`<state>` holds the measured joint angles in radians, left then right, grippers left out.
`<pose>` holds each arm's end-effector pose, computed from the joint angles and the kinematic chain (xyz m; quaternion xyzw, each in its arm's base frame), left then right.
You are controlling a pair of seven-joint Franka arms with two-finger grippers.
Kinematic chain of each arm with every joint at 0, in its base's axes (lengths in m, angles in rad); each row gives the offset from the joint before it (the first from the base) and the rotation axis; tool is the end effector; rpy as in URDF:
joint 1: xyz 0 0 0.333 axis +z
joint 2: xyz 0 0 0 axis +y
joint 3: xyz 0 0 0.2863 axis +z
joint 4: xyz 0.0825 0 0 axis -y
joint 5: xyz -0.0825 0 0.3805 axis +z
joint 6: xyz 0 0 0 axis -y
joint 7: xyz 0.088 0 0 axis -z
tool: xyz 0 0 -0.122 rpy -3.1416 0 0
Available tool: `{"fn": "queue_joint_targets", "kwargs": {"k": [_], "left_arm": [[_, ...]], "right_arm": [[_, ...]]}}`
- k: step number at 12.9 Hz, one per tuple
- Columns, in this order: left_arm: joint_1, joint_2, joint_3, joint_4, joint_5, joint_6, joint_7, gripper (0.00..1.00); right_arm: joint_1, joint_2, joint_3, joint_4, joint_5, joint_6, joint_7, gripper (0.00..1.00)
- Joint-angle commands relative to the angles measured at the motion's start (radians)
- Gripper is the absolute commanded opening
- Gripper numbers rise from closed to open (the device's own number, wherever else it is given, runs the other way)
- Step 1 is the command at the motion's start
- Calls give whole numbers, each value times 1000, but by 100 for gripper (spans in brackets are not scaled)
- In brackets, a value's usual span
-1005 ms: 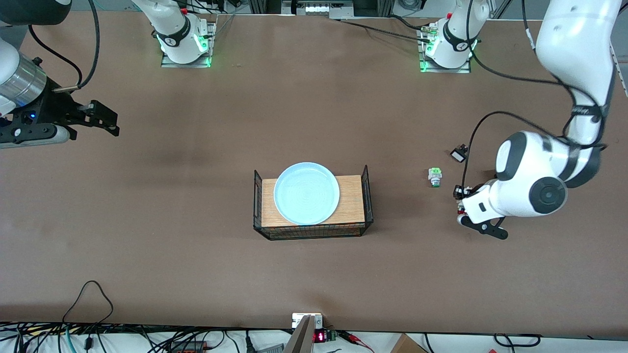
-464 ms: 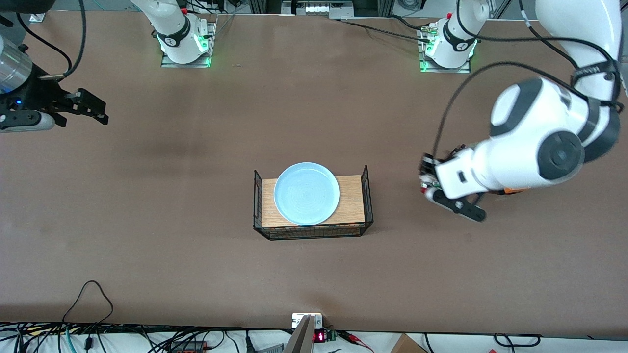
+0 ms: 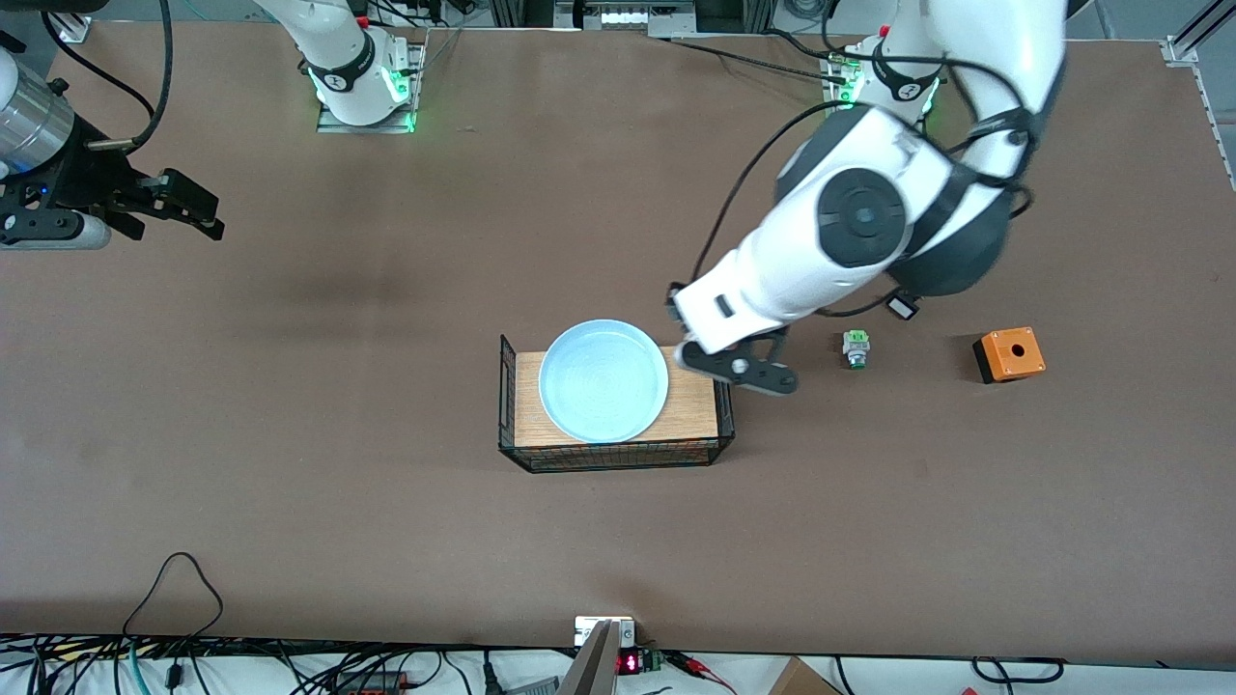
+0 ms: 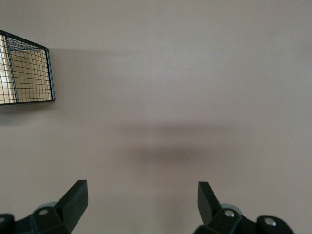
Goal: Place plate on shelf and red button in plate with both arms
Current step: 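Grasp the red-capped button with the left gripper and lift it, then carry the button over the plate and lower it onto the plate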
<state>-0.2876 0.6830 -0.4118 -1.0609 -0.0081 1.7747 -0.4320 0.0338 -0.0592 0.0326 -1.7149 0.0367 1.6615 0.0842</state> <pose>0.6037 -0.3967 0.4272 0.9871 -0.0849 -0.0342 0.1317 0.5388 0.0404 0.5522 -0.9998 0.0105 -0.0016 0.0175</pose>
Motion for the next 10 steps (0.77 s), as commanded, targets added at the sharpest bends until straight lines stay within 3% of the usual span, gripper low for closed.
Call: {"fn": "queue_joint_targets", "kwargs": {"k": [1,4,6,8,9,10], "left_arm": [[-106,78,53,62,7,78,-108,12],[-221,119,181,62,7,133,-116,13],[-229,151,185,62,7,187,-116,13],[-231,156,185,56,7,190,-116,22],[-226,158,185,55,8,190,-113,42],[-225,156,185,53,11,192,-103,99]], "right_arm": [[8,-11,-16,-19,14,18,26,100],[-8,7,-20,4,17,0,23,100],[0,12,-17,15,12,3,26,100],[0,13,-14,18,14,10,26,100],[3,10,-10,20,6,9,25,100],[5,7,-8,23,6,3,23,100]]}}
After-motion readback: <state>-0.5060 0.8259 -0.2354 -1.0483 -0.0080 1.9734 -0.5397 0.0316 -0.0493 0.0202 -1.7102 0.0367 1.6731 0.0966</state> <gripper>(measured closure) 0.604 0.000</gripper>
